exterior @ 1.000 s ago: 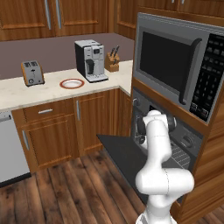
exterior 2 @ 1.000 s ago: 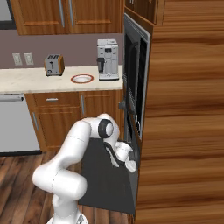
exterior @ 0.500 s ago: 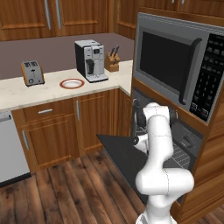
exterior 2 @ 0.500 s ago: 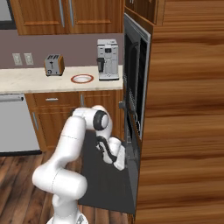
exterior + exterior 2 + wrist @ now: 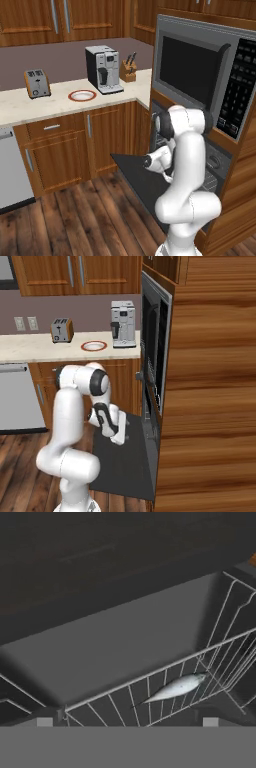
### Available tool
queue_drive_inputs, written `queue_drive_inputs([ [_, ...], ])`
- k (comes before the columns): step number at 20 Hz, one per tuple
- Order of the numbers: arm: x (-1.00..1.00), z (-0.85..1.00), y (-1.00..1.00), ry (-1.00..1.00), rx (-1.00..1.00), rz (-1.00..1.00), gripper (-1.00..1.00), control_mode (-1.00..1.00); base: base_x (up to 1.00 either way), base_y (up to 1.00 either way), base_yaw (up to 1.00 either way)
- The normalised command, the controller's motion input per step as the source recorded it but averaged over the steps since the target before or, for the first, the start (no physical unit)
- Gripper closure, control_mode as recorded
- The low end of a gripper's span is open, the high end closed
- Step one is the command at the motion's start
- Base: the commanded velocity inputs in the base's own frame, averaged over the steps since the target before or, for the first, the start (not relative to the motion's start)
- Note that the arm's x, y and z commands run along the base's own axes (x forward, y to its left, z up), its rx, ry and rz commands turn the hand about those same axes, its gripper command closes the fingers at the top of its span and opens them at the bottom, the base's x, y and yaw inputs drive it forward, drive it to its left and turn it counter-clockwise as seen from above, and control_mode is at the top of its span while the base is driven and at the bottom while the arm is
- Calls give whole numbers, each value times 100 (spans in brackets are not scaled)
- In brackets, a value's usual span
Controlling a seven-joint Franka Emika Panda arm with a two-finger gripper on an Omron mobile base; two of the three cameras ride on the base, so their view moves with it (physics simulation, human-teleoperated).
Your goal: Place the fish on the rack of the oven, and slide the rack back inside. Close the oven door.
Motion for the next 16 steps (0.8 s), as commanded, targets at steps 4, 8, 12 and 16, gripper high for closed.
queue_drive_inputs([
  [4,-51,100,71,-24,2,0,-100,-100,0,0,0],
  [8,-28,100,60,-25,5,0,-100,-100,0,0,0],
  [12,-28,100,47,-19,10,0,-100,-100,0,0,0],
  [16,-21,100,31,-14,11,0,-100,-100,0,0,0],
])
